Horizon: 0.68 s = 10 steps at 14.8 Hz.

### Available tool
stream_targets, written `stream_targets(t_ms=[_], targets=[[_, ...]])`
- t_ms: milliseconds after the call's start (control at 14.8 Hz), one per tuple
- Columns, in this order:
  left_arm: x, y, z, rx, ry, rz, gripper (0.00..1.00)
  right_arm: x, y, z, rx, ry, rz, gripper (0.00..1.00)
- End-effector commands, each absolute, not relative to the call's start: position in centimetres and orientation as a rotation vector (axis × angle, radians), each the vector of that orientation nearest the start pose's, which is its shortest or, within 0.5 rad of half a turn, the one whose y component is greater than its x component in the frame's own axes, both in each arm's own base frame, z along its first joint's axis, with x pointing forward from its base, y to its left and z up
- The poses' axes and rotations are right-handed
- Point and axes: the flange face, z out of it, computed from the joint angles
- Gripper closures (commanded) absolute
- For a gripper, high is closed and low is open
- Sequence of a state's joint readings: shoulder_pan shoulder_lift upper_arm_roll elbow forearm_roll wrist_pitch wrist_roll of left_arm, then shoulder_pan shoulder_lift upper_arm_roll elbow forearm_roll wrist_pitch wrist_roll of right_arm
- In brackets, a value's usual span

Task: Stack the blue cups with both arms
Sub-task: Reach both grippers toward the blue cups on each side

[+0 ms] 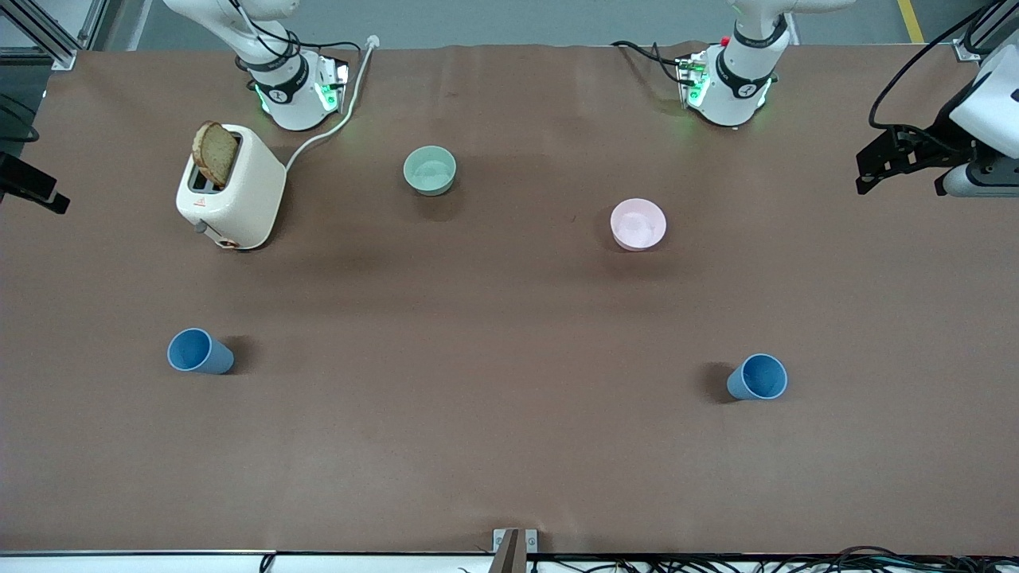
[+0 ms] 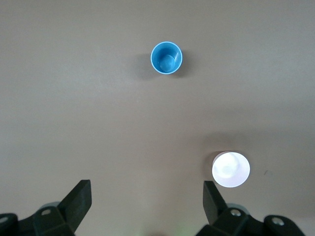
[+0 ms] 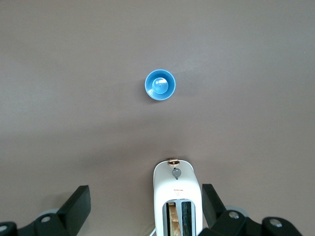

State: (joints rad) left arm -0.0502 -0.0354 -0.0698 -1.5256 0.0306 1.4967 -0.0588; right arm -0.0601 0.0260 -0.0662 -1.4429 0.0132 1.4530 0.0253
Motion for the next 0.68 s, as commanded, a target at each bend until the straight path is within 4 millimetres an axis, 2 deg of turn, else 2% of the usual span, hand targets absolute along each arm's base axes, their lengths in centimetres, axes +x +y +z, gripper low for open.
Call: stream_targets(t_ms=[0, 271, 542, 610], targets=[[53.4, -6.1, 66.2, -3.118, 0.117, -0.010, 0.00, 54.1, -6.8, 66.1, -3.118, 0.245, 0.016, 0.00], [53.7, -5.7, 66.0, -3.112, 0.104, -0.010, 0.00, 54.2, -6.8, 66.2, -3.119, 0.240, 0.004, 0.00], [56.7, -5.4, 64.9, -3.089, 0.099, -0.101, 0.00, 54.6, -6.9, 65.7, -3.127, 0.201, 0.016, 0.00], [58.4, -5.3, 63.0, -3.070, 0.103, -0.114, 0.00, 54.7, -7.4, 65.6, -3.127, 0.196, 0.013, 0.00]])
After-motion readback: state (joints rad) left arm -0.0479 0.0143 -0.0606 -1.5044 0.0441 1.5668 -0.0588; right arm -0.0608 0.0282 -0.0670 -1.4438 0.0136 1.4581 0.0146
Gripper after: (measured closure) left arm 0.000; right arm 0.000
